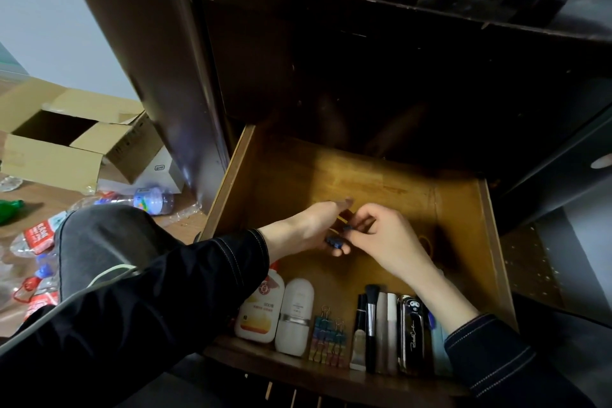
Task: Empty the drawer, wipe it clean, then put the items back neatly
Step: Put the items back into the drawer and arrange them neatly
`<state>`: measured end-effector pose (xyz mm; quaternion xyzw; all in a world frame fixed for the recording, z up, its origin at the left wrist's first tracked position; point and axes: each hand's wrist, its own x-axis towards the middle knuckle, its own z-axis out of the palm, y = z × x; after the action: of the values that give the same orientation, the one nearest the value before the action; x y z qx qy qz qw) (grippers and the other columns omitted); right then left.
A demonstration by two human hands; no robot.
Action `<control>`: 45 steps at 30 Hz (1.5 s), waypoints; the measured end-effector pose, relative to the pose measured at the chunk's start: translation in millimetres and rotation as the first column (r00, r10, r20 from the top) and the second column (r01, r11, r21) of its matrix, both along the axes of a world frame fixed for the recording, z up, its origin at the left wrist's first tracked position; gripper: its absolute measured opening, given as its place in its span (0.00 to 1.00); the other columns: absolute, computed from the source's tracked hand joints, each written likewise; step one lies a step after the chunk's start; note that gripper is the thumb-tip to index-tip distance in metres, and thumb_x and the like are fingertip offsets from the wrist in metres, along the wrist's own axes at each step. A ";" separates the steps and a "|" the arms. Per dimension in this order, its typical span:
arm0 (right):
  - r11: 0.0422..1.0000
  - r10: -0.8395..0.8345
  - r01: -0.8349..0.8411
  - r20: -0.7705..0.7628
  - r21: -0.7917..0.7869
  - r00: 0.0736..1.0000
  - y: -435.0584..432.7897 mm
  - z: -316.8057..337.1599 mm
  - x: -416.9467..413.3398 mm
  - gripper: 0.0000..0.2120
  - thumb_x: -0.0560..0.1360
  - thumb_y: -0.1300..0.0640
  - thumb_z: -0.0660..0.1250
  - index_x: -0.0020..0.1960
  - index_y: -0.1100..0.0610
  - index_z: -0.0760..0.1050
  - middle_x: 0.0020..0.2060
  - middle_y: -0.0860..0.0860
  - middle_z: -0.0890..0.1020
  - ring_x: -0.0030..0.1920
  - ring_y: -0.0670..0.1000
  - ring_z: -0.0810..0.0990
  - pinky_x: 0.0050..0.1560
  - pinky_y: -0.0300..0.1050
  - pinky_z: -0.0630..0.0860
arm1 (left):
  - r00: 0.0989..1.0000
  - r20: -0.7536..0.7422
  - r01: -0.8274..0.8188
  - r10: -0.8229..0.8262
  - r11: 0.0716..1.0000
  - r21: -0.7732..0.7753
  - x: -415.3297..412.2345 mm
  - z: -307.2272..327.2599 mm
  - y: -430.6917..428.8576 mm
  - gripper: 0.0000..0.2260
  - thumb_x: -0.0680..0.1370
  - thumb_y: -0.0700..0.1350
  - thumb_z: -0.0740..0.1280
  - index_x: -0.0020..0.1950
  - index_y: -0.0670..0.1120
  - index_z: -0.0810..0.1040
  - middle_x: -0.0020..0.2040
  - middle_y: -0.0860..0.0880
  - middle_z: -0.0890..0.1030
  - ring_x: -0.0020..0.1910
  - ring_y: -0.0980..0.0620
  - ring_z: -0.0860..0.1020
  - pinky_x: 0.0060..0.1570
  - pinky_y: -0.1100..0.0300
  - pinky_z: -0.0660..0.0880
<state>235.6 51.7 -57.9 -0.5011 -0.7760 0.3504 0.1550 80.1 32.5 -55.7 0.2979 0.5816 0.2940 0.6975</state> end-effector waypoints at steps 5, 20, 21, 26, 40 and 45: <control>0.989 -0.140 0.130 -0.155 -0.077 0.978 6.2 2.9 4.9 0.12 0.75 0.61 0.72 0.56 0.51 0.77 0.38 0.49 0.82 0.38 0.47 0.80 0.41 0.42 0.75 | 0.999 -0.018 -0.043 0.044 0.998 0.051 -8.0 0.3 3.4 0.12 0.79 0.36 0.60 0.56 0.31 0.79 0.43 0.37 0.83 0.29 0.49 0.75 0.29 0.60 0.71; 1.000 -0.009 0.006 0.146 0.023 0.989 3.7 5.7 7.4 0.06 0.72 0.50 0.73 0.41 0.44 0.76 0.36 0.42 0.80 0.35 0.41 0.76 0.33 0.41 0.71 | 0.983 -0.138 -0.111 0.125 0.988 0.109 -12.1 -8.0 4.1 0.07 0.76 0.32 0.69 0.53 0.32 0.81 0.38 0.39 0.81 0.27 0.51 0.77 0.27 0.61 0.74; 1.000 0.007 -0.010 0.192 0.017 0.981 3.6 4.8 8.0 0.06 0.71 0.50 0.73 0.40 0.44 0.76 0.35 0.42 0.80 0.34 0.42 0.77 0.33 0.41 0.70 | 0.981 -0.148 -0.111 0.126 0.988 0.105 -12.5 -8.3 4.0 0.08 0.76 0.33 0.69 0.54 0.32 0.81 0.38 0.39 0.82 0.27 0.51 0.77 0.27 0.61 0.74; 0.976 0.177 -0.118 0.355 -0.181 0.918 2.1 -1.3 10.7 0.05 0.70 0.53 0.74 0.38 0.48 0.80 0.32 0.45 0.82 0.36 0.46 0.81 0.38 0.48 0.78 | 0.958 -0.206 -0.180 0.198 0.978 0.106 -17.8 -8.6 7.5 0.09 0.79 0.37 0.66 0.55 0.34 0.80 0.39 0.42 0.82 0.29 0.50 0.76 0.28 0.61 0.73; 0.761 0.586 -0.389 0.294 -0.519 0.755 -18.5 -14.2 0.8 0.02 0.71 0.58 0.74 0.43 0.55 0.86 0.40 0.48 0.86 0.37 0.40 0.80 0.40 0.40 0.77 | 0.968 -0.169 -0.167 0.184 0.980 0.112 -16.9 -11.9 8.3 0.09 0.79 0.38 0.65 0.53 0.34 0.81 0.39 0.42 0.83 0.28 0.50 0.77 0.27 0.61 0.73; 0.749 0.606 -0.398 0.305 -0.530 0.734 -21.3 -16.9 -1.6 0.04 0.71 0.58 0.74 0.44 0.57 0.86 0.42 0.51 0.86 0.41 0.46 0.81 0.47 0.49 0.81 | 0.969 -0.174 -0.155 0.173 0.982 0.111 -15.6 -10.5 7.9 0.09 0.79 0.38 0.65 0.54 0.34 0.81 0.40 0.41 0.83 0.29 0.50 0.77 0.27 0.62 0.73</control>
<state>233.9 30.4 -74.8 -0.3548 -0.8005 0.4129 -0.2506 64.5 40.4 -66.1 0.3081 0.6509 0.3499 0.5992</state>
